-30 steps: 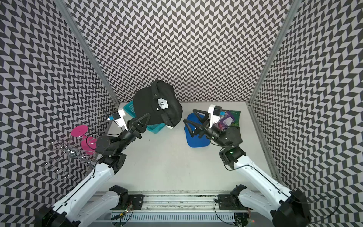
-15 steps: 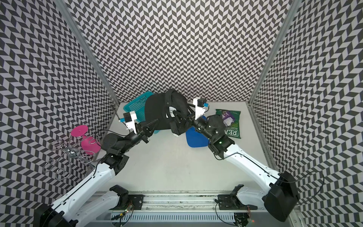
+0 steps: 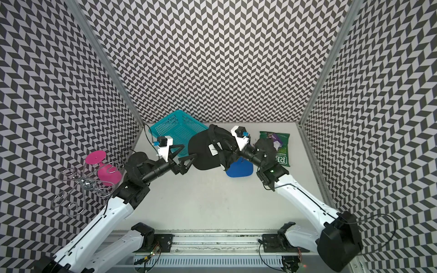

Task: Turn the baseball cap inside out
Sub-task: Turn over the baseball cap.

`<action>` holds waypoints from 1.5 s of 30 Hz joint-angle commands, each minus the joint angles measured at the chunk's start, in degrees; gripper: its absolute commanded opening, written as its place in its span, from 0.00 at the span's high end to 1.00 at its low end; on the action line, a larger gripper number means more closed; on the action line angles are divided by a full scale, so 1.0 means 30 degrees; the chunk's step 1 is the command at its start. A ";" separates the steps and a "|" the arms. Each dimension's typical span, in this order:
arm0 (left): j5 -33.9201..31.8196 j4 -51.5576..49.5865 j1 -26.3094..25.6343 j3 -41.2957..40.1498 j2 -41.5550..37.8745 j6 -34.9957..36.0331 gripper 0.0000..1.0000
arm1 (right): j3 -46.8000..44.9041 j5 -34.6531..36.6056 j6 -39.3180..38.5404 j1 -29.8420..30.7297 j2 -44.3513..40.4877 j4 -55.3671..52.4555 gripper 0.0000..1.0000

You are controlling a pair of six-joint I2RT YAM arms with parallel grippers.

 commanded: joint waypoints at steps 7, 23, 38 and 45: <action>0.9123 -0.2094 0.1045 0.3263 0.3075 0.0965 0.00 | 0.0212 -0.9732 -0.4259 -0.2036 -0.1582 -0.2793 1.00; 1.4701 -0.1427 -0.0678 0.4833 0.7462 -0.0254 0.39 | 0.1090 -1.2469 -0.2567 -0.2024 -0.1333 -0.1306 1.00; -0.2237 0.1975 -0.1829 0.2996 0.4133 -0.7657 1.00 | -0.3404 0.3797 -0.4798 -0.0072 -0.5201 0.4651 0.07; -0.2724 0.1846 -0.2338 0.3973 0.4480 -0.8893 1.00 | -0.4846 0.9976 -0.9414 0.5699 -0.3922 0.9472 0.05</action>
